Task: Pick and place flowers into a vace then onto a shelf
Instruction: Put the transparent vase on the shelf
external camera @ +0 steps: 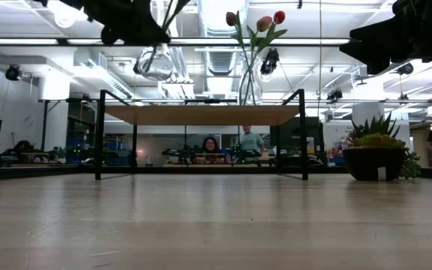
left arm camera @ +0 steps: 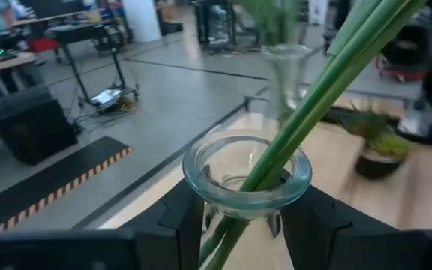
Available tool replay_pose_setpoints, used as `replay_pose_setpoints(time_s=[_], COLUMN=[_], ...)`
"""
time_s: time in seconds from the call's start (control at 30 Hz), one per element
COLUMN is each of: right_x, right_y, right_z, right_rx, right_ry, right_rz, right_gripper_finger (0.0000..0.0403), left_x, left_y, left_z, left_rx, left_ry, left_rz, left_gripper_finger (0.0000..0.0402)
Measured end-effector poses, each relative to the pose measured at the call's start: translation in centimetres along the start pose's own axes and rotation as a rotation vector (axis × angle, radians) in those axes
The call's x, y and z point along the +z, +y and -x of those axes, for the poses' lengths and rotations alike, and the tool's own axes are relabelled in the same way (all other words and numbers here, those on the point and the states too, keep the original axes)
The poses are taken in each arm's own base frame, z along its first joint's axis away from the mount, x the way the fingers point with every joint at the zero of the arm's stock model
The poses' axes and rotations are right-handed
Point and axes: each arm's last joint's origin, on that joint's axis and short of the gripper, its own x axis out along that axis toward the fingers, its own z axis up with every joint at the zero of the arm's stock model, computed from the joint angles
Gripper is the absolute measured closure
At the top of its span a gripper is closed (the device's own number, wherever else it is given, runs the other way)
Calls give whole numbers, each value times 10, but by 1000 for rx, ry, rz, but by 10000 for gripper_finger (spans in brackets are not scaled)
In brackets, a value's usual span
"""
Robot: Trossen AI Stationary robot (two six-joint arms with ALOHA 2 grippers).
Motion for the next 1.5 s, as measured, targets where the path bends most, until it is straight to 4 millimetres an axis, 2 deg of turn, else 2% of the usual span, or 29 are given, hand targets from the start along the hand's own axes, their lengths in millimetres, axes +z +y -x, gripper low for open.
replay_pose_setpoints(time_s=[0.23,0.4,0.6,1.3,1.5], right_x=[0,0,0,0,0], right_y=[0,0,0,0,0], right_z=[0,0,0,0,0], right_rx=[0,0,0,0,0], right_ry=[0,0,1,2,2], right_rz=[0,0,5,8,8], right_gripper_finger=[158,158,158,158,158], left_x=[-12,-32,-45,-49,-49], left_y=[23,34,40,50,50], left_z=[-19,-30,-35,-39,-39], left_rx=[-12,32,65,115,116], left_ry=[-56,-55,-54,-18,-18], left_rz=[87,96,100,124,124], left_gripper_finger=[274,274,274,274,257])
